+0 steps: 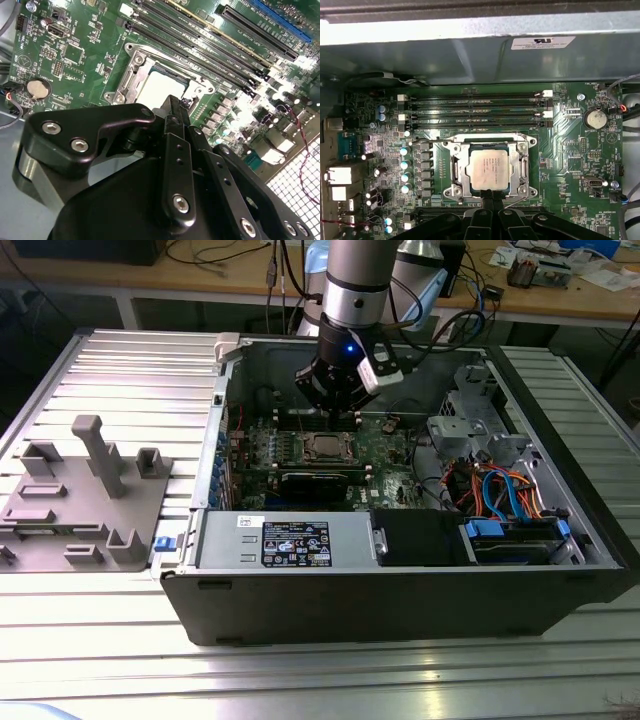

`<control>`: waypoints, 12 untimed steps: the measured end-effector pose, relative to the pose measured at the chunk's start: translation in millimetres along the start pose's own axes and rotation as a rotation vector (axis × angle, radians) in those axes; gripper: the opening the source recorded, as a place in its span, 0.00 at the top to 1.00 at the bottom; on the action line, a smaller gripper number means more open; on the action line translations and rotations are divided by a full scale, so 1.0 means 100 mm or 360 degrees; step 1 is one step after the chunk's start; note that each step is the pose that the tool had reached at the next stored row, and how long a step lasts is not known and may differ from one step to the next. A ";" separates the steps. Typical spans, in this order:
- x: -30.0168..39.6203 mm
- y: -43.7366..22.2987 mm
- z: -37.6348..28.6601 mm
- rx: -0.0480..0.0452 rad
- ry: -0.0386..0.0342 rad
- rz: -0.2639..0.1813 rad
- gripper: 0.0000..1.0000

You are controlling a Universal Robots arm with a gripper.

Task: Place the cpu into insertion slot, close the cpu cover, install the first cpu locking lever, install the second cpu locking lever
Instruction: 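Install the first cpu locking lever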

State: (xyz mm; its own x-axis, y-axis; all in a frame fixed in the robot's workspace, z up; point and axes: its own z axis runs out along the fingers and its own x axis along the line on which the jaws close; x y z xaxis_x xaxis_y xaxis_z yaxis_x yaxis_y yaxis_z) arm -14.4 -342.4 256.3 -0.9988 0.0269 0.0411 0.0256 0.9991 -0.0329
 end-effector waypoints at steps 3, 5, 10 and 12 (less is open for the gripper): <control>0.000 0.000 0.000 0.0000 0.0000 -0.0009 0.89; 0.000 0.000 0.000 0.0000 0.0000 -0.0011 0.89; 0.000 0.000 0.000 0.0001 -0.0001 -0.0025 0.89; 0.000 0.001 0.001 0.0000 -0.0001 -0.0038 0.89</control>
State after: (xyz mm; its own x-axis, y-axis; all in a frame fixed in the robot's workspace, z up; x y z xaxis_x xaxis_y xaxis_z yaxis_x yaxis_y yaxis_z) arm -14.4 -342.3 256.2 -0.9992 0.0028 0.0410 0.0015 0.9995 -0.0319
